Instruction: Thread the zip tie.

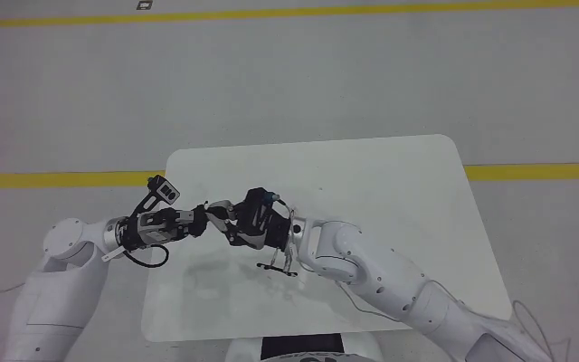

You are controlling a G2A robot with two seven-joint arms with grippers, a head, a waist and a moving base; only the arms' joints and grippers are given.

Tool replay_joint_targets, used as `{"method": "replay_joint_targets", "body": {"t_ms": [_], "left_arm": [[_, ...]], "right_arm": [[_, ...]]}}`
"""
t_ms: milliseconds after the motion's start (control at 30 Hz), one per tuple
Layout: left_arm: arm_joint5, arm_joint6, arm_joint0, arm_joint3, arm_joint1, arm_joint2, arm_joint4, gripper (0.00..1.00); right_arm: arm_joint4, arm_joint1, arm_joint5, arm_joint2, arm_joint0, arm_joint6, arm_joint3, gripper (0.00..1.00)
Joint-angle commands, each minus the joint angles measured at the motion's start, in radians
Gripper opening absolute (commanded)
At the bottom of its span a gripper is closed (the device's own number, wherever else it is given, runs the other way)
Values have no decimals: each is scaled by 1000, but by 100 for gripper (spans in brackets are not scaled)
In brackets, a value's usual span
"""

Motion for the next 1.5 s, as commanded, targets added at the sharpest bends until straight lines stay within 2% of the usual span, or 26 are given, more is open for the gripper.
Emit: {"method": "replay_joint_targets", "body": {"t_ms": [0, 333, 867, 933, 967, 1233, 1467], "left_arm": [[0, 0, 0, 0, 0, 0, 0, 0], [0, 0, 0, 0, 0, 0, 0, 0], [0, 0, 0, 0, 0, 0, 0, 0], [0, 0, 0, 0, 0, 0, 0, 0], [0, 0, 0, 0, 0, 0, 0, 0], [0, 0, 0, 0, 0, 0, 0, 0], [0, 0, 0, 0, 0, 0, 0, 0]], "right_arm": [[0, 1, 0, 5, -5, 0, -1, 0], [-4, 6, 0, 13, -23, 0, -9, 0], [2, 5, 0, -9, -9, -12, -1, 0], [1, 6, 0, -6, -10, -11, -3, 49], [-5, 7, 0, -6, -10, -7, -7, 100], [-74, 31, 0, 54, -60, -6, -61, 100], [-246, 60, 1, 114, -126, 34, -145, 100]]}}
